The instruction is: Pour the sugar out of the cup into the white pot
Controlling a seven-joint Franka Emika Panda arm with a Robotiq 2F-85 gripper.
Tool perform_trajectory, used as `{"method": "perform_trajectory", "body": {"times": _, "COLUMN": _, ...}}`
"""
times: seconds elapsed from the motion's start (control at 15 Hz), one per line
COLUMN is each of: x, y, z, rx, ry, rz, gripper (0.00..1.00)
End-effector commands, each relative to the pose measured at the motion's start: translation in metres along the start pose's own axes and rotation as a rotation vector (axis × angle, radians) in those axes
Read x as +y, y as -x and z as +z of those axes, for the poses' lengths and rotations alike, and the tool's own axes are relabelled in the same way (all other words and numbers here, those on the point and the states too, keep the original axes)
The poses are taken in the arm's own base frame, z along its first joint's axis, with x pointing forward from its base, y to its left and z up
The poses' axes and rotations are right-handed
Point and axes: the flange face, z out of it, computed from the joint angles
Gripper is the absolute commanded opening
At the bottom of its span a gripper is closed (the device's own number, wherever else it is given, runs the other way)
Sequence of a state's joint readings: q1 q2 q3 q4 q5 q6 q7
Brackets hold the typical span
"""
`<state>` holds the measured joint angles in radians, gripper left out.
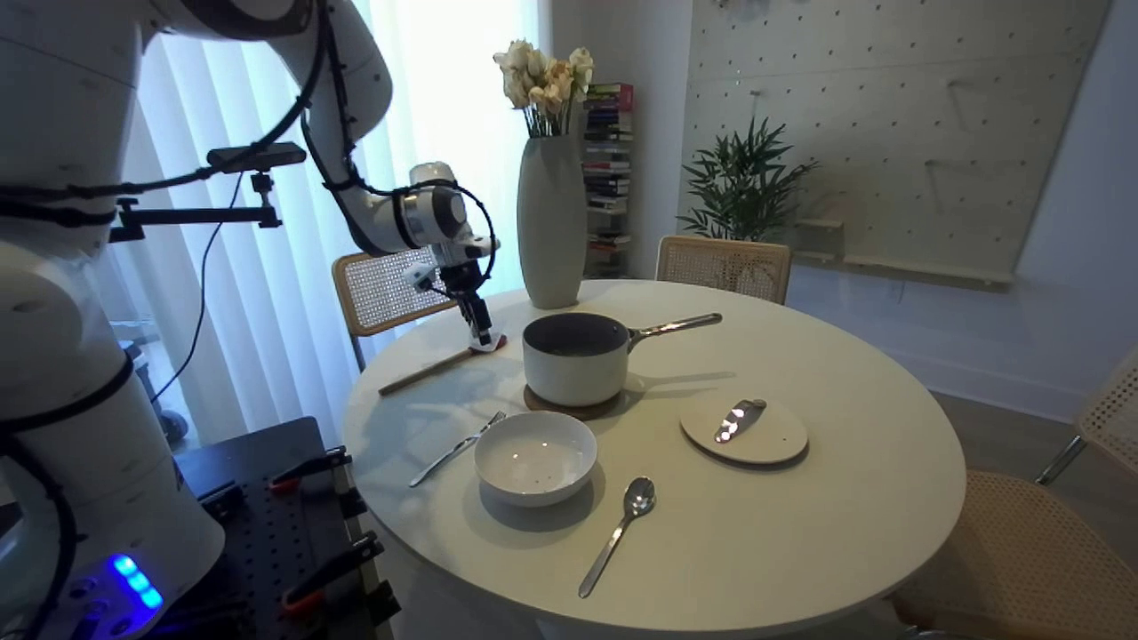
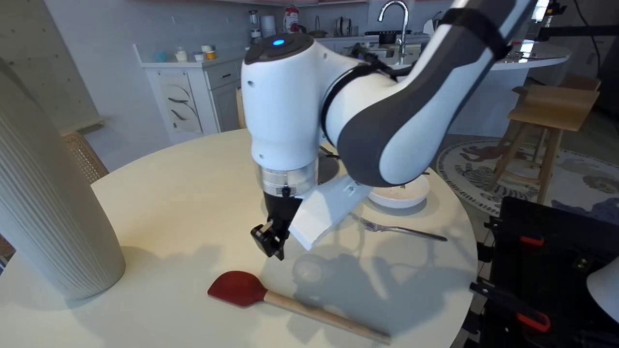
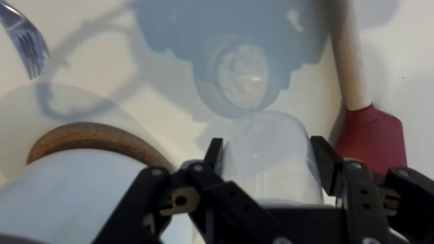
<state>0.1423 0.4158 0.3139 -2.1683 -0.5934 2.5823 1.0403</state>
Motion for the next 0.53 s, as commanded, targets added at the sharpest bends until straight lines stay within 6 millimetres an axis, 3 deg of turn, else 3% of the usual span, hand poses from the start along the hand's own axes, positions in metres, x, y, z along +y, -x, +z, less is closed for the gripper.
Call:
{"method": "perform_trajectory", "body": {"times": 0.0, "x": -0.019, "y": -0.027, "z": -0.008, "rx": 0.034, "ry": 0.001, "rz": 0.011, "gripper": 0.41}}
{"method": "perform_trajectory", "body": {"times": 0.2, "x": -0.023, "y": -0.033, "z": -0.020, "rx": 0.099, "ry": 0.024, "rz": 0.004, "gripper": 0.41}}
{"method": "perform_trajectory", "body": {"times": 0.47, "x": -0.025, "y": -0.027, "z": -0.009, "rx": 0.133, "ry": 0.056, "rz": -0.005, "gripper": 0.41}}
